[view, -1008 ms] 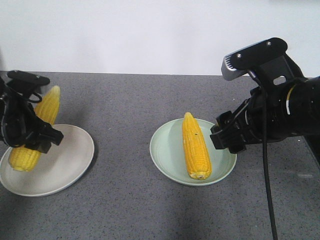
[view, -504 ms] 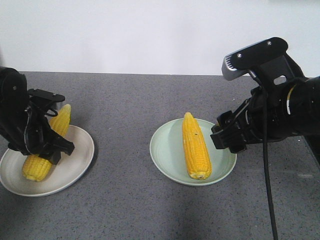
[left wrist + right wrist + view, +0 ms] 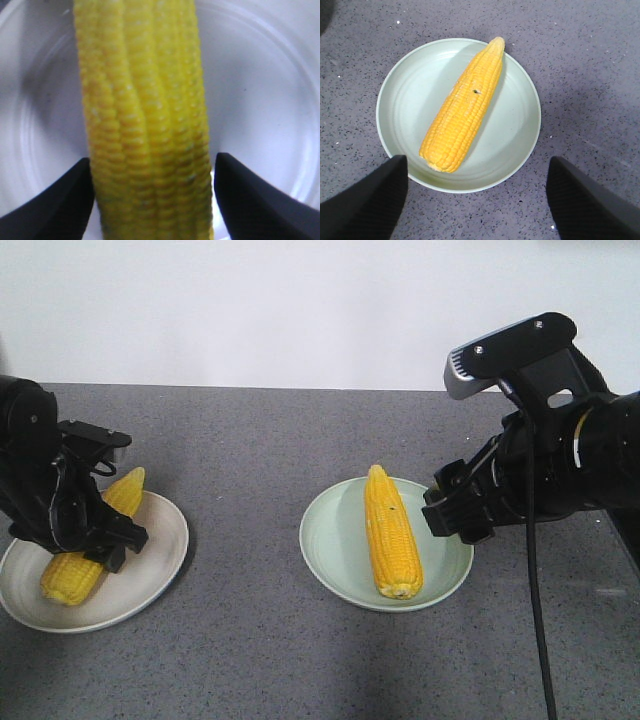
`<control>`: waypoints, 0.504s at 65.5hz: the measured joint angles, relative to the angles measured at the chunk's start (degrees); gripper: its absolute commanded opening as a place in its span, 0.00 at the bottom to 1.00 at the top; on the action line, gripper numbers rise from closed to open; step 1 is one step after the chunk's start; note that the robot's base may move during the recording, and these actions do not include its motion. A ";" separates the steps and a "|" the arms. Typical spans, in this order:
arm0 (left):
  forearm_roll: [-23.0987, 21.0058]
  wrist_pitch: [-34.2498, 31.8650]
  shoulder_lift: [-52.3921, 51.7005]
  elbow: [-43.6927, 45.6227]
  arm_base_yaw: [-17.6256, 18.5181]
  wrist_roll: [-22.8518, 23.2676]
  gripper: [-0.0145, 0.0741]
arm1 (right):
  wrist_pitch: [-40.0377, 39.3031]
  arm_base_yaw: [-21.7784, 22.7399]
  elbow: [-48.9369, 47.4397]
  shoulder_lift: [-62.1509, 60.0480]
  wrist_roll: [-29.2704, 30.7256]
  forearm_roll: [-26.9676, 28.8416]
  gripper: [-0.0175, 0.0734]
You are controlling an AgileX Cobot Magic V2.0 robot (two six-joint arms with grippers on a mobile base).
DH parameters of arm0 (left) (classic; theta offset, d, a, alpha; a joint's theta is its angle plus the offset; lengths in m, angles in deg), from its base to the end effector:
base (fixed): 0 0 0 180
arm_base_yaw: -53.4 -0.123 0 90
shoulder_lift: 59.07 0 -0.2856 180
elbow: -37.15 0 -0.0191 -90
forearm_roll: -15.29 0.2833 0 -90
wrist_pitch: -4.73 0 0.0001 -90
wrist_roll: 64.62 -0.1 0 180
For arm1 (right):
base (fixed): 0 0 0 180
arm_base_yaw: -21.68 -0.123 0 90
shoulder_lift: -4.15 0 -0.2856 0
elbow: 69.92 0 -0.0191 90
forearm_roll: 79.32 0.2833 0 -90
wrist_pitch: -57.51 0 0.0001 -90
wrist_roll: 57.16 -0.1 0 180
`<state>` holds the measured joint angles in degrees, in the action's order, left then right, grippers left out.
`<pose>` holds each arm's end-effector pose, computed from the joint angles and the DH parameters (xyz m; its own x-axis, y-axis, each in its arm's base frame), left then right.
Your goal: Distribute corn equally
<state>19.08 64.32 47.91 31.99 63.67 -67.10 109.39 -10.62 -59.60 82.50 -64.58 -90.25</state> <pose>0.3625 -0.0599 0.2083 -0.9577 0.2514 -0.1400 0.2441 0.9674 0.0673 0.2519 0.1416 0.3525 -0.6527 -0.3999 -0.6435 -0.4403 0.8914 -0.1074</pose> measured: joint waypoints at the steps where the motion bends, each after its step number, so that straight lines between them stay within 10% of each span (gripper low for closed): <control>1: 0.21 0.02 -0.21 0.00 0.00 0.00 0.73 | 0.02 0.00 0.00 0.00 0.00 -0.06 0.80; 33: -3.30 -1.76 -21.08 -1.48 0.00 -1.74 0.72 | -0.77 0.00 0.06 -2.11 -0.22 -0.80 0.73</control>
<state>15.78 62.56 26.83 30.50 63.67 -68.84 108.61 -10.62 -59.54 80.39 -64.81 -91.05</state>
